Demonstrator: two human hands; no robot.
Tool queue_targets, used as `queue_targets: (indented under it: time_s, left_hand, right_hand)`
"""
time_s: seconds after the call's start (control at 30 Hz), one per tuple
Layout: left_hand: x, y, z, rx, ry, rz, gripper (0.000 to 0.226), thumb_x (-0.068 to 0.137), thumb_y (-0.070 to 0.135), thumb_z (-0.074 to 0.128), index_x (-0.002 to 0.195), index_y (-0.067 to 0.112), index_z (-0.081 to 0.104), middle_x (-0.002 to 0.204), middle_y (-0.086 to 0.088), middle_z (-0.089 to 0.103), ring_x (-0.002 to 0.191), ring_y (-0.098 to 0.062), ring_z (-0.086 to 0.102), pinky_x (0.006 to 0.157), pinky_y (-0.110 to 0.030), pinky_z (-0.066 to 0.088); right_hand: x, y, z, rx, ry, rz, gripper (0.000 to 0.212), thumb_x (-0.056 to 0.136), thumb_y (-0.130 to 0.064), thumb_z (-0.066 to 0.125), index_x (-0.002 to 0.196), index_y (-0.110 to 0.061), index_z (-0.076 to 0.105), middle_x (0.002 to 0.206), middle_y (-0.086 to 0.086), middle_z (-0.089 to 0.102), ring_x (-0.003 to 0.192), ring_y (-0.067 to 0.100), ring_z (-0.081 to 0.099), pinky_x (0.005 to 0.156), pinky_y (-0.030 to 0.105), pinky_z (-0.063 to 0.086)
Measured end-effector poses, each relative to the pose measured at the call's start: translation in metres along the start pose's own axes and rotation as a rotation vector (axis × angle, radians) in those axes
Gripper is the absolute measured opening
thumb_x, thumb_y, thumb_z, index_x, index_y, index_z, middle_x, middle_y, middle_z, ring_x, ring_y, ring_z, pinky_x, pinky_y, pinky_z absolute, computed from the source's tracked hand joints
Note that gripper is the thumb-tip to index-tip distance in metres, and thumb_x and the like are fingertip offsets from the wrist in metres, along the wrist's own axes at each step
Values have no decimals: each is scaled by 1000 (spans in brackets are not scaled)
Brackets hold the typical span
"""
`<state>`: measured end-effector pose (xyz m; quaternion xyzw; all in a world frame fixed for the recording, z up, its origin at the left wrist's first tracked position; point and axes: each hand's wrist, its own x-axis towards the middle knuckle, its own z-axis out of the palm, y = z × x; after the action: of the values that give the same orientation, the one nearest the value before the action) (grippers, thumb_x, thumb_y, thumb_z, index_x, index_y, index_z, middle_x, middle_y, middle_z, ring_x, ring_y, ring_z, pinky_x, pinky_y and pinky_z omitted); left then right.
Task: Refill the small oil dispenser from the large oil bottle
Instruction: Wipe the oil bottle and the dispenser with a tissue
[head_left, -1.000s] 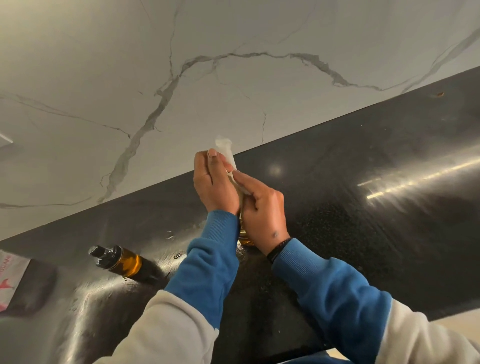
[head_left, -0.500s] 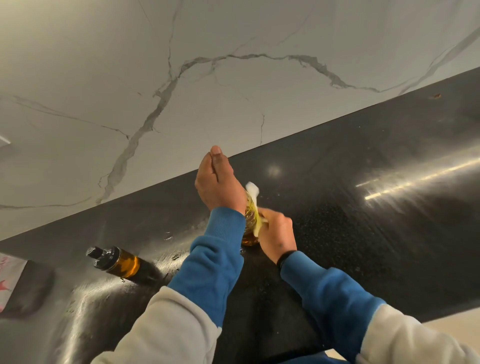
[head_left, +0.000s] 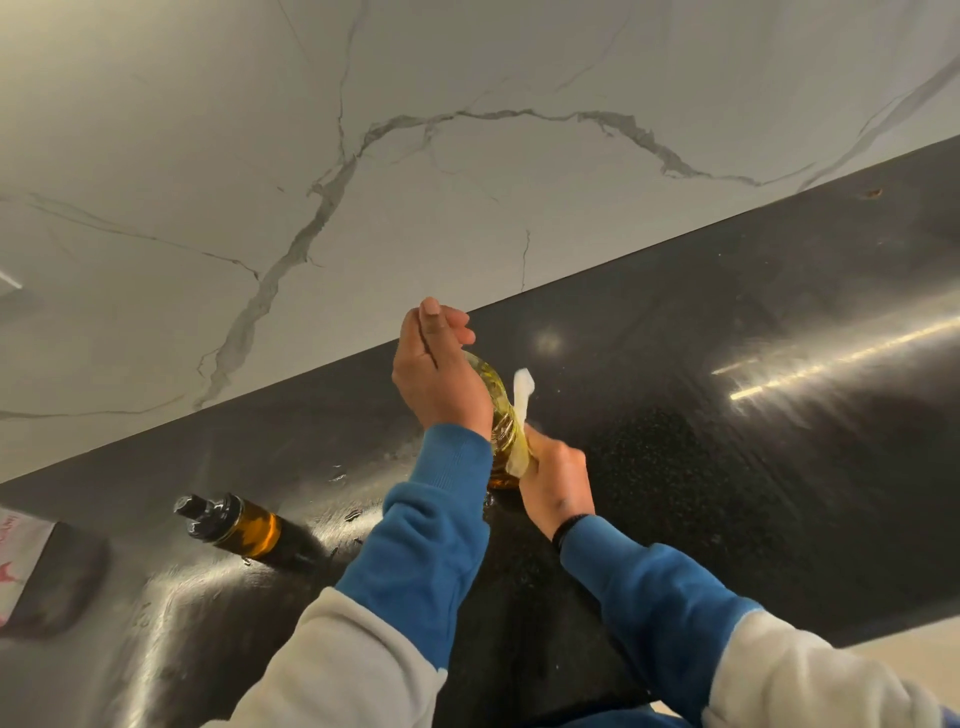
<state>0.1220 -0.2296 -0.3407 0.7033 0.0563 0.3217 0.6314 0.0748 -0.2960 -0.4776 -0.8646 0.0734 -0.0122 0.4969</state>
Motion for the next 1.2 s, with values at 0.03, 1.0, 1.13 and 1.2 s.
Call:
queue_targets:
  time_s: [0.03, 1.0, 1.13, 1.2]
  left_hand:
    - [-3, 1, 3, 18, 41, 1, 33, 105, 24, 37, 83, 18, 61, 66, 3, 61, 66, -10, 60, 71, -21, 49]
    - [11, 5, 5, -113, -27, -62, 44, 106, 10, 35, 66, 14, 54, 53, 2, 50, 51, -9, 48, 60, -26, 45]
    - [14, 2, 0, -170, -64, -62, 46, 105, 10, 38, 60, 11, 48, 46, 5, 45, 48, -14, 42, 59, -29, 41]
    - [15, 1, -3, -195, -90, -80, 46, 102, 14, 41, 57, 11, 47, 45, 4, 43, 49, -18, 39, 59, -32, 40]
  right_hand:
    - [-1, 7, 3, -44, -47, 63, 21, 98, -14, 48, 109, -22, 64, 90, -1, 67, 85, 17, 66, 76, 30, 55]
    - [-1, -61, -31, 366, 230, -113, 46, 89, 8, 44, 106, -21, 75, 90, 1, 74, 81, 10, 67, 74, 28, 57]
    - [-6, -90, -36, 438, 314, -400, 47, 86, 14, 47, 124, -4, 66, 124, 9, 68, 119, 14, 63, 103, 23, 48]
    - [-8, -77, -29, 374, 357, -448, 49, 85, 15, 47, 125, -4, 66, 125, 9, 68, 119, 13, 63, 102, 22, 48]
